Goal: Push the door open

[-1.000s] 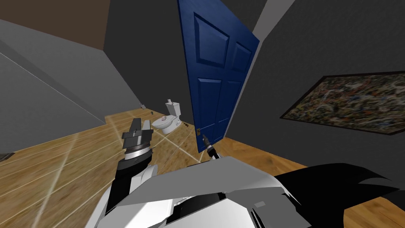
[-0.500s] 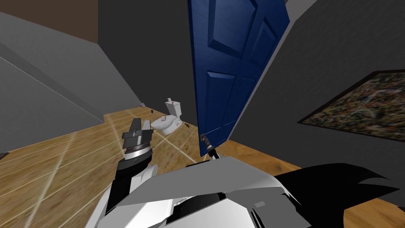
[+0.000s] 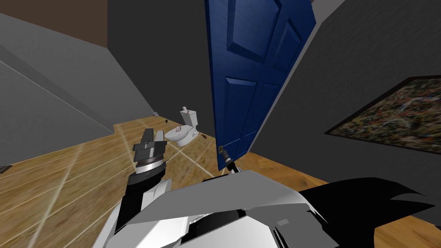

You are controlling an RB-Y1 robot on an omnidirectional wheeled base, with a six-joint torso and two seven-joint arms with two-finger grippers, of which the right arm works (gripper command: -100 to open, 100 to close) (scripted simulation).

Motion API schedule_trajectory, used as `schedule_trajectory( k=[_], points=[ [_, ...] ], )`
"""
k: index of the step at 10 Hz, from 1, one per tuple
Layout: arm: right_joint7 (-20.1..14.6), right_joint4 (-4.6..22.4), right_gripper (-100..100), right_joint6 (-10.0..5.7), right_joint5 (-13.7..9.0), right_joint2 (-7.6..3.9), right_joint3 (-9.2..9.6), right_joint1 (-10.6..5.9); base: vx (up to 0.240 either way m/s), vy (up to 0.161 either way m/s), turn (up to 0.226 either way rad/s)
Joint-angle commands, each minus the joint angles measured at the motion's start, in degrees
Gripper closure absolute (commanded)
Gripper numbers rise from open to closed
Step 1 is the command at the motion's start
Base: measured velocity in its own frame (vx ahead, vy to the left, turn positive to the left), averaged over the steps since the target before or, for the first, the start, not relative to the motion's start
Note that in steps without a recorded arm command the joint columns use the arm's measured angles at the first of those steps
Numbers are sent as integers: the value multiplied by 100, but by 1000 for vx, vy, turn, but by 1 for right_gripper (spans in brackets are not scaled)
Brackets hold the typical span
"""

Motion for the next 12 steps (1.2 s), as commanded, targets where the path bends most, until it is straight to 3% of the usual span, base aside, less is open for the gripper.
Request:
schedule_trajectory(
  k=[1,2,6,12],
  points=[
    [-4,-8,100,-12,-3,0,-4,-2,-6,-1,-3],
    [-4,-8,100,-12,-3,0,-4,-2,0,0,0],
    [66,76,100,26,-114,-8,-335,-68,162,122,-66],
    [164,181,100,60,-281,108,-828,-177,173,146,-74]
  ],
)
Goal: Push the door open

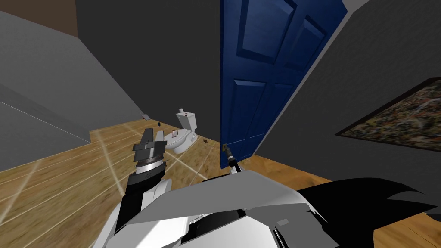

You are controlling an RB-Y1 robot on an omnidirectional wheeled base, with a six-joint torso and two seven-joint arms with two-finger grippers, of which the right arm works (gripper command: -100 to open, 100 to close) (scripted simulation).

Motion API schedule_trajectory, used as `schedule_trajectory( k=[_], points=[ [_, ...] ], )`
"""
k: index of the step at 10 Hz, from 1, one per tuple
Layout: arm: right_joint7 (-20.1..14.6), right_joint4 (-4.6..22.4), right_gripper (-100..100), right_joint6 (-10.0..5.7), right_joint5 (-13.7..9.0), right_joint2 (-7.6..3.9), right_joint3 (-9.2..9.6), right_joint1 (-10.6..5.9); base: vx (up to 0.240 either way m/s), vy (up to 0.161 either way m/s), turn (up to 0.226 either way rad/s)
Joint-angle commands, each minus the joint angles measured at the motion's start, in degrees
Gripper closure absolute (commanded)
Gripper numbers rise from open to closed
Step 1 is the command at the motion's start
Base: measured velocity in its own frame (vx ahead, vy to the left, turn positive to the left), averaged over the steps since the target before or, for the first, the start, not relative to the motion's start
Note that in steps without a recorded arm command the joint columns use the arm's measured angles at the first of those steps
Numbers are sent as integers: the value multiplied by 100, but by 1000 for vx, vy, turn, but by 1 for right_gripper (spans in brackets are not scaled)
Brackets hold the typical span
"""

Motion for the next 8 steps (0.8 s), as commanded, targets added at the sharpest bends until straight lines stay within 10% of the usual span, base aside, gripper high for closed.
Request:
schedule_trajectory(
  k=[1,8],
  points=[
    [32,-125,100,66,-37,37,-110,24,170,98,-56],
    [129,37,100,10,-195,-82,-585,-72,186,105,-63]
  ],
)
